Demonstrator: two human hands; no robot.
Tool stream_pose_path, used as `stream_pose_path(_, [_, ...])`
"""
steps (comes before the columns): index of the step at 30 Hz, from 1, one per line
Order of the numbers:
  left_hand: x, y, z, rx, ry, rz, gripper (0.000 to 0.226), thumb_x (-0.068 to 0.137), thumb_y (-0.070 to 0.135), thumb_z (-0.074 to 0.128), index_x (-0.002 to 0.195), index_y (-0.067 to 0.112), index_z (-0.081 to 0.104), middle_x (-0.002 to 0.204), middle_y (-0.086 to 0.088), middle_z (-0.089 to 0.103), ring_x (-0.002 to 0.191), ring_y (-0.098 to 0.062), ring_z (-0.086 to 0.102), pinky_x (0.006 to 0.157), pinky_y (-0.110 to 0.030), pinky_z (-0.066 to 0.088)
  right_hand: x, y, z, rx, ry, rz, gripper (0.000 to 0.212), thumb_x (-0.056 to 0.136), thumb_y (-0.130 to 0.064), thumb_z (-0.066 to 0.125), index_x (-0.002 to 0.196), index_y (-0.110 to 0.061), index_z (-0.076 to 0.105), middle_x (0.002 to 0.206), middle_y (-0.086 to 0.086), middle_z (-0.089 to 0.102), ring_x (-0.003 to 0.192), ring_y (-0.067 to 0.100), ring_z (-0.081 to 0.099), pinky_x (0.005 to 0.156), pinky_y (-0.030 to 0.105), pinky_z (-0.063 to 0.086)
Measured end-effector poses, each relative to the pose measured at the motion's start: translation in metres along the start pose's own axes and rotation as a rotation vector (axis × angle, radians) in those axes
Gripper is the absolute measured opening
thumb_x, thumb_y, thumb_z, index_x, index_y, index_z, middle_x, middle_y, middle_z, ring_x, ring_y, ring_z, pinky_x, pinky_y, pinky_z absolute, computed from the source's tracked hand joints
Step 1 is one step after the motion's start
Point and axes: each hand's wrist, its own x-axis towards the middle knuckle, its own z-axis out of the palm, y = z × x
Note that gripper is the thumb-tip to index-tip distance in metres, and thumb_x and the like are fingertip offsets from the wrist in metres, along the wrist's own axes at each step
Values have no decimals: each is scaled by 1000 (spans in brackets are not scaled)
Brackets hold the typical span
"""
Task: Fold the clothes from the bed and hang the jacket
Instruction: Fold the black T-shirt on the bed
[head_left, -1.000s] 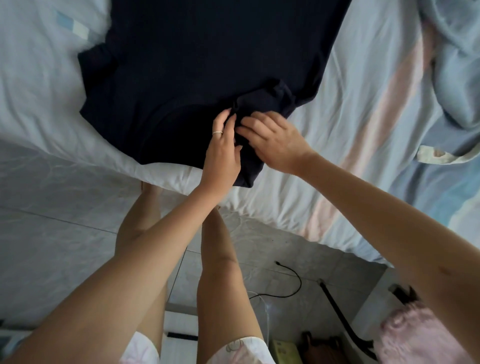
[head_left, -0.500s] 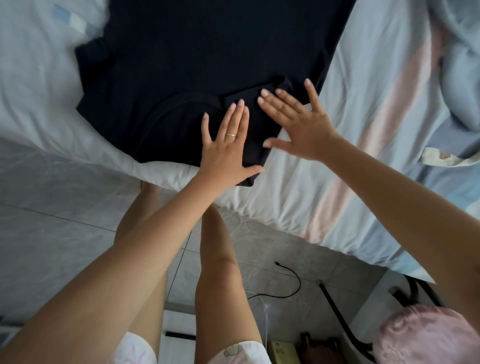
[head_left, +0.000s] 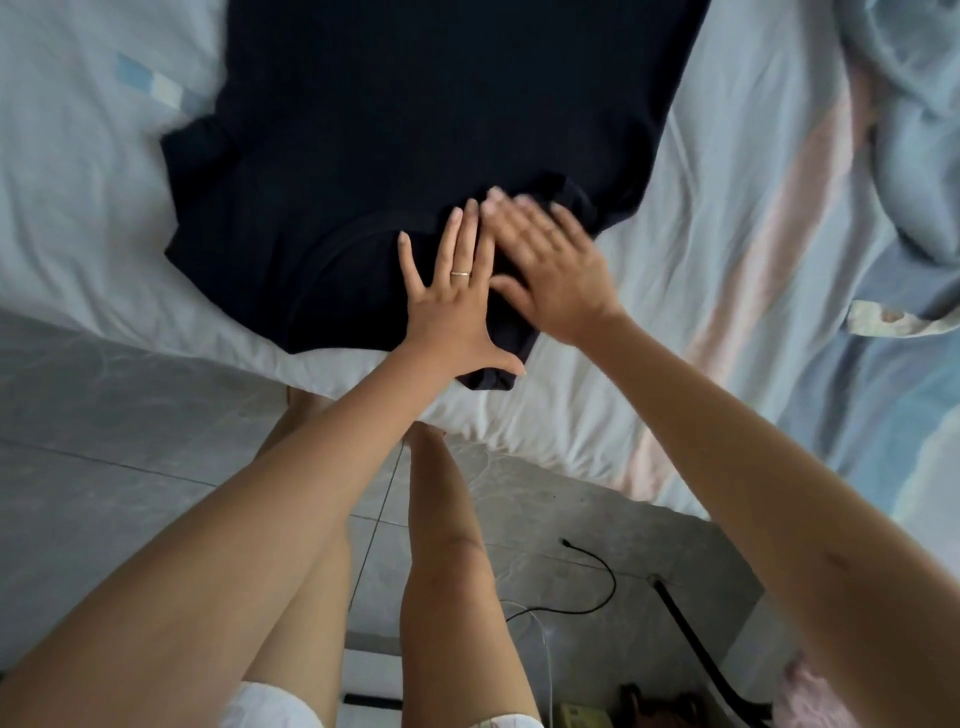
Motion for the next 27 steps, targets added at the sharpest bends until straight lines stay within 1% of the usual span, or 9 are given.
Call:
stream_pose_path(5, [0,-2,-1,-9,42,14,155,45,90,57,143,6,-28,155,-12,-27,143,-26,-23,105,-63,-16,20,29,2,101,-26,391,63,99,-55,19,153,-24,10,160,-6,10,148,18,10,118,45,1])
stream_pose_path(10, [-4,-20,-12,-8,-47,152,149,52,85,59,144,2,-26,153,-17,-28,143,-29,-25,109,-58,-11,18,-27,-15,144,58,721,62,101,-45,20,153,-13,7,161,6,7,148,20,4,117,43,-7])
stream_pose_path(14, [-21,-69,-33,-107,-78,303,128,72,54,73,147,5,-19,155,-13,-26,145,-26,-17,116,-47,-2,-19,-102,-6,319,69,709,59,101,-38,23,152,-11,12,159,9,14,147,21,10,119,39,0])
stream_pose_path(16, [-34,-104,-46,-112,29,301,106,81,34,71,151,7,-3,159,-13,-3,141,-33,15,112,-43,19,-41,-134,6,373,-23,738,58,101,-41,19,152,-15,9,159,8,12,147,24,13,120,41,5])
stream_pose_path(17, [-41,-127,-55,-116,140,280,93,83,26,69,151,8,10,156,-14,16,130,-35,32,106,-44,30,-46,-151,9,384,-57,765,58,101,-42,18,152,-17,8,160,8,10,146,25,13,119,41,5])
stream_pose_path(19, [-52,-165,-67,-189,358,188,69,84,14,64,145,7,33,138,-17,42,111,-38,44,96,-46,39,-51,-171,9,394,-77,828,58,100,-43,18,152,-19,5,159,6,2,147,25,9,119,40,-1])
stream_pose_path(21, [-51,-202,-74,-258,406,24,59,86,12,60,141,6,39,134,-18,46,113,-40,44,97,-46,36,-44,-180,1,416,-36,842,60,100,-42,21,152,-17,5,159,4,-1,147,22,5,119,38,-7])
stream_pose_path(23, [-38,-237,-76,-331,327,-114,61,85,19,60,141,7,39,138,-16,47,121,-40,43,101,-46,33,-27,-189,-11,432,59,788,59,100,-38,28,151,-13,16,159,9,12,146,23,9,119,36,-5])
stream_pose_path(27, [-13,-252,-81,-591,223,-169,55,83,24,60,134,4,50,135,-19,48,126,-36,43,106,-30,28,27,-197,-27,440,271,637,51,91,-16,49,140,-6,39,145,17,40,136,29,31,116,41,21])
